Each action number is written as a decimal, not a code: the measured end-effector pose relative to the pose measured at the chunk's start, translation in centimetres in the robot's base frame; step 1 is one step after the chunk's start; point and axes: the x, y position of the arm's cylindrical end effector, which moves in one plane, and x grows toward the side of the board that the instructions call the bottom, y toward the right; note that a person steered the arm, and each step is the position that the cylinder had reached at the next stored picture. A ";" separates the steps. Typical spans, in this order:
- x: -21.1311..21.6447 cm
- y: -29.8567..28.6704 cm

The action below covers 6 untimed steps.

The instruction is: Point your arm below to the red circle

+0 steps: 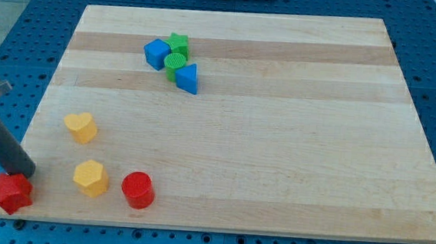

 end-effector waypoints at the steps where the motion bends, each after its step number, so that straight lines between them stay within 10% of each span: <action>1: -1.6 0.2; 4: -1.3 23.8; 6: 5.2 23.0</action>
